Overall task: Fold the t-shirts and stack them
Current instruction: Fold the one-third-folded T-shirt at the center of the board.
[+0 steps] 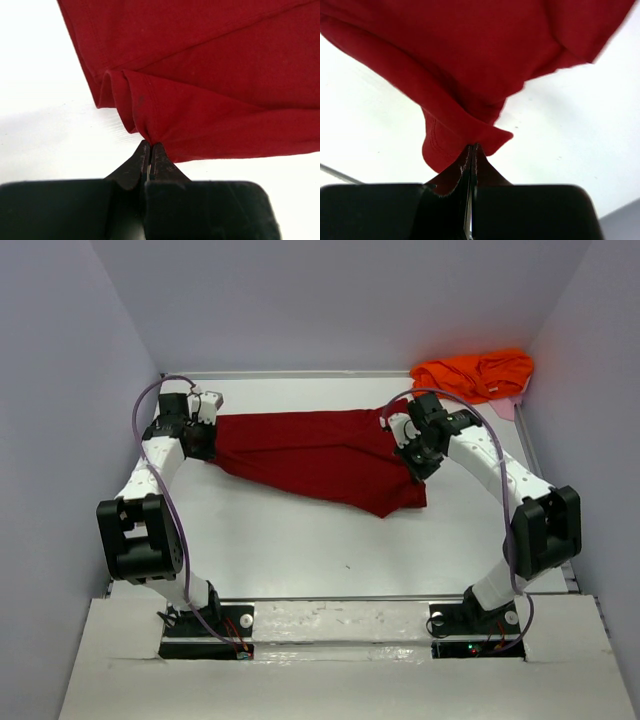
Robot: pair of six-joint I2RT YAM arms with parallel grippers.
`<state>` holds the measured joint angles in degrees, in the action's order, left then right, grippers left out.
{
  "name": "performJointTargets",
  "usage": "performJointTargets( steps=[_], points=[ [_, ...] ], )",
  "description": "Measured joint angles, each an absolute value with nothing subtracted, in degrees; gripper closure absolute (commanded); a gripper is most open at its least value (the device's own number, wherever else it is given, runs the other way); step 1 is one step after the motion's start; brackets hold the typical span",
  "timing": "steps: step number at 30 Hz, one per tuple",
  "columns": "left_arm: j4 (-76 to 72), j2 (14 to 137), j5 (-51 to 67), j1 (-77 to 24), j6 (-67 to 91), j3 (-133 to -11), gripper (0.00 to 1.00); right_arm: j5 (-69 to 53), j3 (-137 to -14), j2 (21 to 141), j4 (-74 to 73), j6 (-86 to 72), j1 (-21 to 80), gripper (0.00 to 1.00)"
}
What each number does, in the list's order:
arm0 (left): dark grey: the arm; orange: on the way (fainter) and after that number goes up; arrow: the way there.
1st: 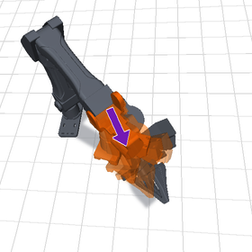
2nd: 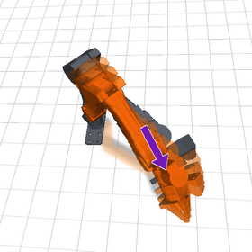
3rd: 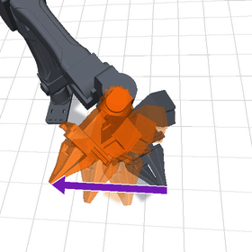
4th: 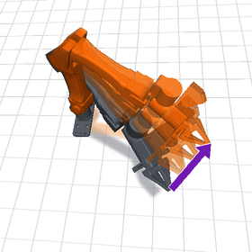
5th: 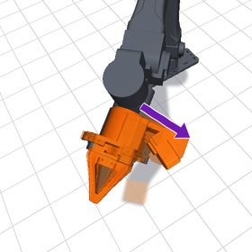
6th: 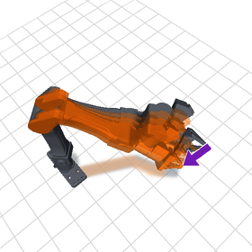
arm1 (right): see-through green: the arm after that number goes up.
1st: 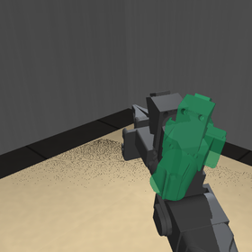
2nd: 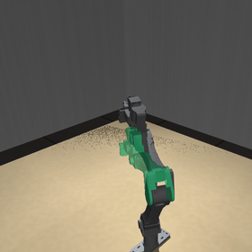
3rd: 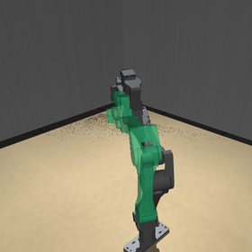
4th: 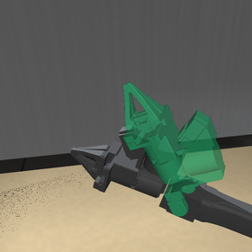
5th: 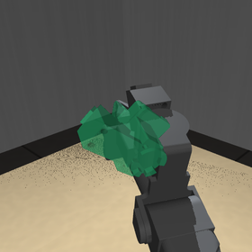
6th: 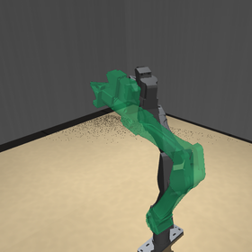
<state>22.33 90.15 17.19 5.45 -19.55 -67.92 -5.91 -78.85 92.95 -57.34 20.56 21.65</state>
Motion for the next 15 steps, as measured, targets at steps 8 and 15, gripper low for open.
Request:
performJointTargets(
  steps=[8, 15],
  points=[
    [20.67, 90.15, 17.41, 6.81, -19.27, -67.92, 1.0, 1.41, -81.49, 92.07, -53.76, 18.11, 20.21, 1.0],
    [19.2, 90.37, 17.78, 6.87, -18.79, -67.92, 1.0, 4.93, -86.89, 97.8, -50.13, 16.05, 20.21, 1.0]
  ],
)
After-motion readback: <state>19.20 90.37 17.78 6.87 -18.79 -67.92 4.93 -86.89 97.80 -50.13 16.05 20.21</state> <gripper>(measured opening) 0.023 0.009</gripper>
